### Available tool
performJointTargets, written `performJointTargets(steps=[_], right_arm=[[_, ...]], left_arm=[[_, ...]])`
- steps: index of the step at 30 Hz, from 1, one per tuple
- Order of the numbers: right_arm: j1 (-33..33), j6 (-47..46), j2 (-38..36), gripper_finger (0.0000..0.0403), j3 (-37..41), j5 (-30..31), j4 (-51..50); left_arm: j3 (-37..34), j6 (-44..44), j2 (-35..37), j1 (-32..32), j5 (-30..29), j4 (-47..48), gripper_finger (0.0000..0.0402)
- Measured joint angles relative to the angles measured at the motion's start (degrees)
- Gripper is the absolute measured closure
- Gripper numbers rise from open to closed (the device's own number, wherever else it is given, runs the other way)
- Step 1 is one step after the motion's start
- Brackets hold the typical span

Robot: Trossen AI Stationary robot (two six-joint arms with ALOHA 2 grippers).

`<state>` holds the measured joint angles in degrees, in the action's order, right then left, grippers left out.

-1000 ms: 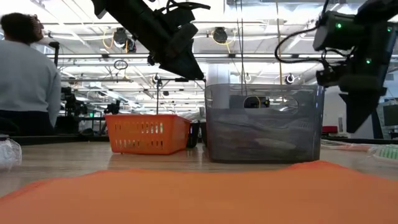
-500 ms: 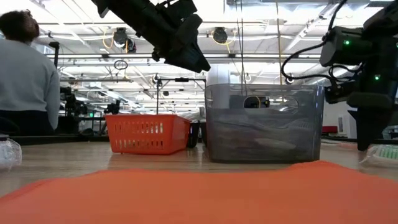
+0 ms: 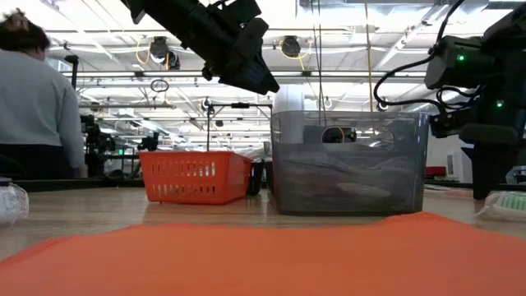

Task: Pick & Place Toothbrushes
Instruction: Put the orange toothbrush into the white bin

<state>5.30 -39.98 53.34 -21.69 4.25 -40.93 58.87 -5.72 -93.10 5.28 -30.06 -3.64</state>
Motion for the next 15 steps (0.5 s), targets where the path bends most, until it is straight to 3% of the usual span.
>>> performJointTargets(steps=[8,15], right_arm=[[0.0,-2.3,0.0,0.0386,0.1,-0.2,0.0],[0.0,-2.5,0.0,0.0386,-0.9,-0.8,-0.9]], left_arm=[[0.0,0.0,0.0,0.0,0.0,0.0,0.0215],[0.0,-0.1,0.0,0.0,0.0,0.0,0.0215]])
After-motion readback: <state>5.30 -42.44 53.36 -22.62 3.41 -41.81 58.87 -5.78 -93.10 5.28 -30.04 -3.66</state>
